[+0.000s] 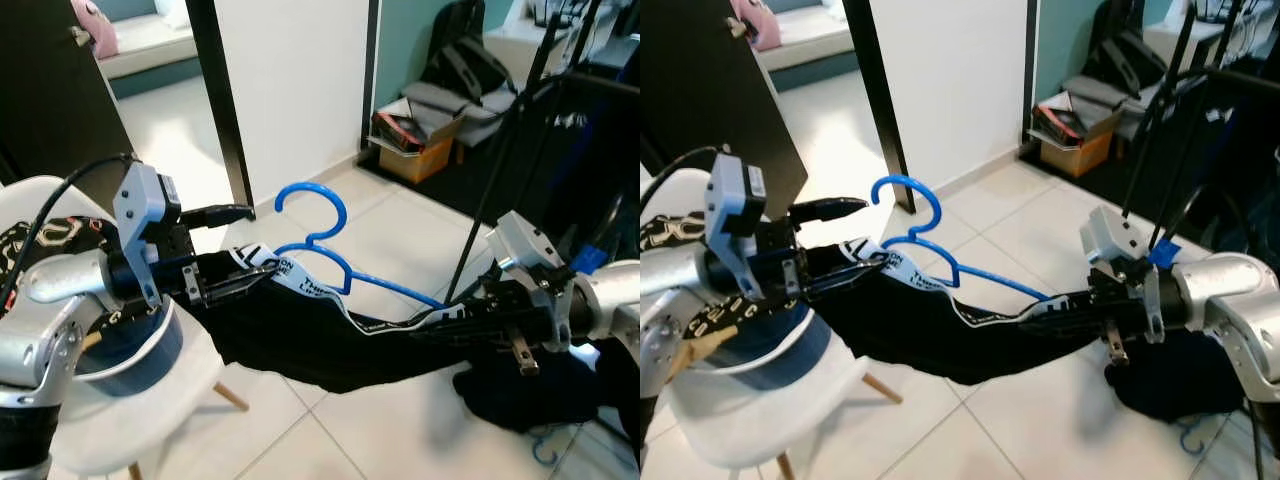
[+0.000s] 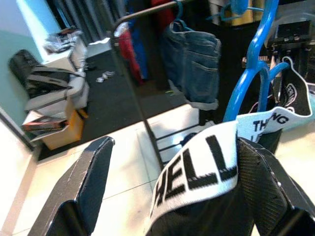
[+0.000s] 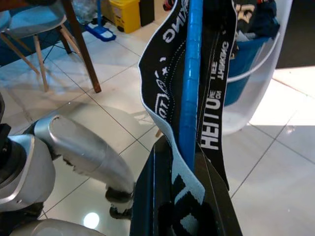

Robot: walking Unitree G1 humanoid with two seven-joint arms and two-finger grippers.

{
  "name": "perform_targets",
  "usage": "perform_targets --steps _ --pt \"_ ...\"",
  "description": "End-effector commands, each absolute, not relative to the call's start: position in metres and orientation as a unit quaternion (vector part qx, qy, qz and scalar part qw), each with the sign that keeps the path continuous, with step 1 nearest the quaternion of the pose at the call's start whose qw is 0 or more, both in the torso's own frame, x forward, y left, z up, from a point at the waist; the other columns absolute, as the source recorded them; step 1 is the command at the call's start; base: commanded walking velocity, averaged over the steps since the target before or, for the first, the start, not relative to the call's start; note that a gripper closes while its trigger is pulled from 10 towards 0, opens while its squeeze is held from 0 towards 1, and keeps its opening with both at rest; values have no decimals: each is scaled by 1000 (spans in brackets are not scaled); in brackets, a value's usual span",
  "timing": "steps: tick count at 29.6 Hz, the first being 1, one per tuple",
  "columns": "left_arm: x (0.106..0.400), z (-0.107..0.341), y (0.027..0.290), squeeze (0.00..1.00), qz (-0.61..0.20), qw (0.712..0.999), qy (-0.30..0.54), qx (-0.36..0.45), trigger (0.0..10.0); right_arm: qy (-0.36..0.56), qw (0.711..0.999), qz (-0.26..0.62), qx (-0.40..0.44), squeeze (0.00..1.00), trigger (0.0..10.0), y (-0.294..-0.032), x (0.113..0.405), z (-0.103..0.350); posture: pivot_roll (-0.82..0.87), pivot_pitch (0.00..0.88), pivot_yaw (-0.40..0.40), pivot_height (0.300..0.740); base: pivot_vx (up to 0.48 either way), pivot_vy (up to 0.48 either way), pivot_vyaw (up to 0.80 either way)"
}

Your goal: Hang hanger

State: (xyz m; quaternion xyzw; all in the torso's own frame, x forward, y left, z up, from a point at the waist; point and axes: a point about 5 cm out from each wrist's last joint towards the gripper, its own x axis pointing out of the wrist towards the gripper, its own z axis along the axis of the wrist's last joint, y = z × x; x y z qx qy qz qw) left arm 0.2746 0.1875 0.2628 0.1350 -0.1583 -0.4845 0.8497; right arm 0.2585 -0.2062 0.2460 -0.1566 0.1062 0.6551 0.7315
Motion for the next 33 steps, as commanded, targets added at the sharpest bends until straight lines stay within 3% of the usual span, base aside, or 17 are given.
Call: perform_targets --steps 1,9,10,13,17,23,24,27,33 --pt "278 268 195 0 -461 861 -174 126 10000 81 738 653 -147 0 0 -211 260 254 -66 0 36 740 0 0 513" --pt "278 268 195 0 -461 861 -174 126 10000 81 738 653 -147 0 0 -211 260 254 -66 0 36 740 0 0 513" --pt "283 281 219 0 -404 884 -221 78 10000 20 768 631 -108 0 0 -223 264 274 -66 0 34 740 0 0 719" --pt "283 281 219 0 -404 884 -221 78 10000 20 768 631 -108 0 0 -223 264 274 -66 0 34 740 0 0 719" --pt "286 290 245 0 -346 896 -277 -7 10000 -39 784 616 -73 0 0 -227 265 286 -67 0 33 740 0 0 741" --pt "288 287 246 0 -336 897 -285 -39 10000 -53 796 600 -68 0 0 -223 272 283 -67 0 32 740 0 0 786" --pt "295 271 233 0 -325 906 -262 -70 10000 -65 818 570 -52 0 0 -214 285 273 -57 0 29 740 0 0 788" --pt "300 251 214 0 -325 913 -231 -84 10000 -69 825 560 -37 0 0 -205 291 265 -54 0 29 740 0 0 783" --pt "301 232 190 0 -330 909 -216 -138 10000 -70 819 570 -8 0 0 -196 293 260 -52 0 28 740 0 0 781"
